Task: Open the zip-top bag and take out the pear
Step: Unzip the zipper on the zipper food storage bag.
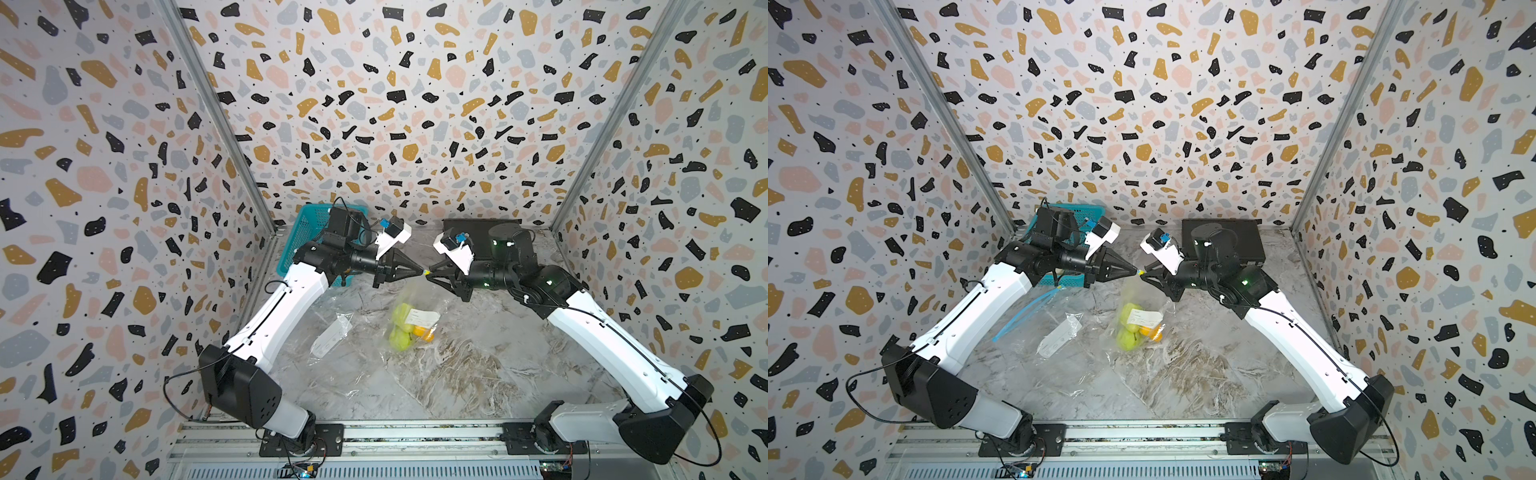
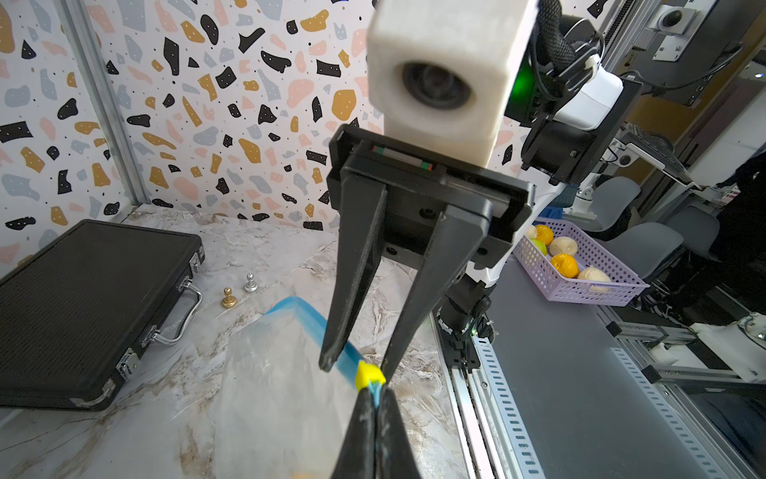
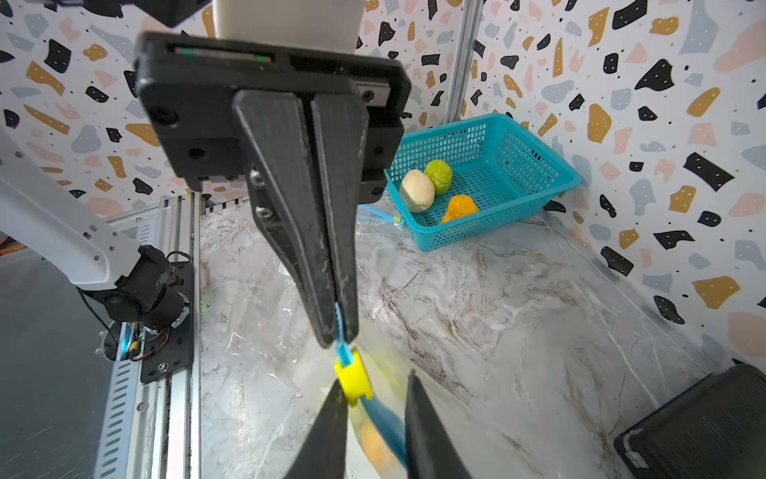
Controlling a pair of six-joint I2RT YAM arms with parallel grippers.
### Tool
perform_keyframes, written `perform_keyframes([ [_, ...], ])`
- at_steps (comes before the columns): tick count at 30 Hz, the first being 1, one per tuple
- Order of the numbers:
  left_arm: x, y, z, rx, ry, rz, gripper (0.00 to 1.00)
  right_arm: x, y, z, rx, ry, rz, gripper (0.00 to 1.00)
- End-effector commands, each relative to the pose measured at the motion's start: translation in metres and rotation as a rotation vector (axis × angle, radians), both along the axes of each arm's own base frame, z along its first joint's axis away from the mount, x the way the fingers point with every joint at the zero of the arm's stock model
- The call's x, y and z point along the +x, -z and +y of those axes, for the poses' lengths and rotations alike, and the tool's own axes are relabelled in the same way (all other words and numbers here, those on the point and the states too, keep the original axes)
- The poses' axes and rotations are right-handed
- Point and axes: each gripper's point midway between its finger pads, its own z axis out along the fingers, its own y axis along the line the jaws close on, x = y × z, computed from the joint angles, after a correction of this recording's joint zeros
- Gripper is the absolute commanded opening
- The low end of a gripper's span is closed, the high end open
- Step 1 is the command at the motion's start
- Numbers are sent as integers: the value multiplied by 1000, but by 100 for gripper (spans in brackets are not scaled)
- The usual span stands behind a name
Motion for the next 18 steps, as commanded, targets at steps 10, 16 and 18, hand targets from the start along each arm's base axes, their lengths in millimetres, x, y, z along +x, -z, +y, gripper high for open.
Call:
perform_keyframes([
  [10, -10, -6, 3, -18, 27, -13, 0, -8, -24, 6, 42, -61, 14, 35],
  [16, -10, -6, 3, -15, 27, -13, 0, -10, -24, 9, 46, -90, 25, 26],
  [18, -10, -5, 4, -13, 26, -12, 0, -11, -21, 10, 41, -95, 37, 21],
])
